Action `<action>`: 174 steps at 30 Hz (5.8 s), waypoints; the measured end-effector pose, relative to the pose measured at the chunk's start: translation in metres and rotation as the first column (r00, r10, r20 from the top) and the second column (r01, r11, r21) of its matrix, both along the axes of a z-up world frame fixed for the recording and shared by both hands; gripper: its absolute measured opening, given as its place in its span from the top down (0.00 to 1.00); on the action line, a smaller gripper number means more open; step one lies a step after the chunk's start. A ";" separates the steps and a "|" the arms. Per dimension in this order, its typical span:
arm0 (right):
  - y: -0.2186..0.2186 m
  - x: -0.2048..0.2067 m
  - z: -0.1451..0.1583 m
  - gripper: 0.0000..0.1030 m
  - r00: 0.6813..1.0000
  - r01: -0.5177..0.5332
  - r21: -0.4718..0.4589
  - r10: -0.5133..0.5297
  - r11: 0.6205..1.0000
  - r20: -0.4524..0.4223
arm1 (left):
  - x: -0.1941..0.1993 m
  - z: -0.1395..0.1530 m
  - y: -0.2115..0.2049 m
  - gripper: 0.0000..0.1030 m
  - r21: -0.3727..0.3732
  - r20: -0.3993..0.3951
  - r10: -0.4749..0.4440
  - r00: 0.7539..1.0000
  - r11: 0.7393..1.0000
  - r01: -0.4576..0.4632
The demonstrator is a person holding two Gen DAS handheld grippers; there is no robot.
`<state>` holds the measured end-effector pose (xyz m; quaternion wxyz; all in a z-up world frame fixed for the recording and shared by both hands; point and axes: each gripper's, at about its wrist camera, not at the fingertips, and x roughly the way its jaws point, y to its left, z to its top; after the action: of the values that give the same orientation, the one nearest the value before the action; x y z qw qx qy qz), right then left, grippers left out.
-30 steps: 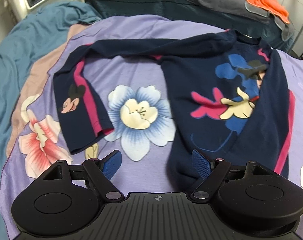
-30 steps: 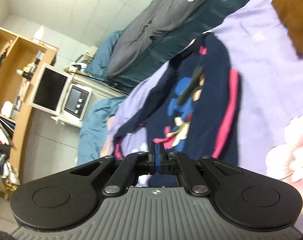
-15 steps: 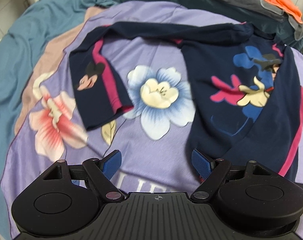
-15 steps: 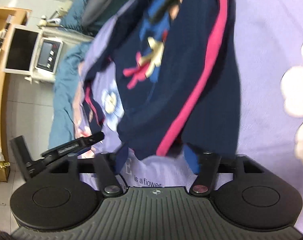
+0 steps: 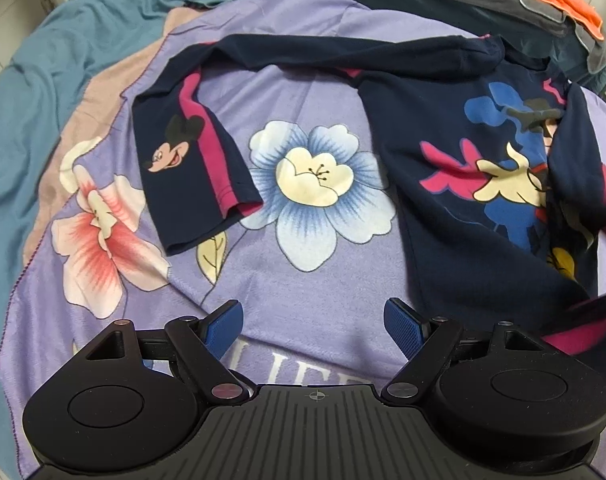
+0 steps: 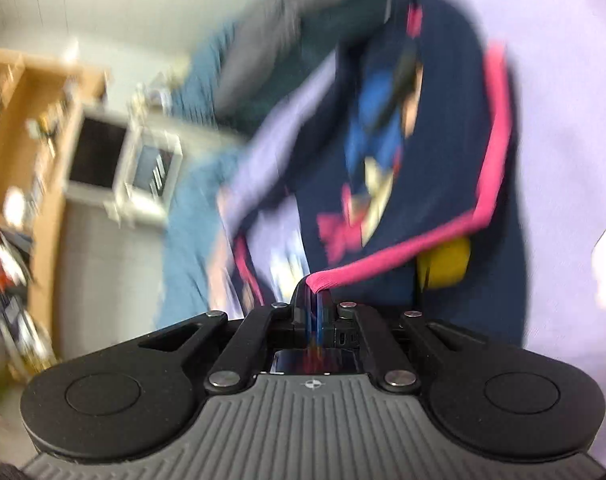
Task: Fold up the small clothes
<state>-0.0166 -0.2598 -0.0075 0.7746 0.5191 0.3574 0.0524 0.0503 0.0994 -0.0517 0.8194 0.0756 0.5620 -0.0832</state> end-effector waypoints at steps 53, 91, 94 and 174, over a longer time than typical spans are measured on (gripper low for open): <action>0.035 0.003 -0.113 0.75 0.927 -0.032 -0.027 0.019 0.999 -0.374 | -0.008 -0.048 -0.082 0.50 -0.147 -0.021 -0.272 0.962 0.953 0.266; -0.038 -0.083 -0.005 0.90 0.958 -0.067 -0.116 0.032 0.991 -0.285 | -0.039 0.039 0.009 0.60 -0.238 -0.037 -0.194 0.980 0.955 0.180; -0.041 -0.104 -0.002 0.90 0.943 -0.091 -0.120 0.047 0.989 -0.328 | -0.062 0.021 0.013 0.61 -0.209 -0.104 -0.209 0.972 0.961 0.184; -0.059 0.008 0.041 0.43 0.947 -0.291 -0.678 0.103 0.675 -0.304 | 0.041 0.016 -0.137 0.29 -0.062 0.119 -0.527 0.841 0.842 0.536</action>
<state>-0.0086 -0.3185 0.0331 0.8553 0.1375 0.4946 -0.0702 0.0916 -0.0374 -0.0354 0.7931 0.1943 0.4741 -0.3295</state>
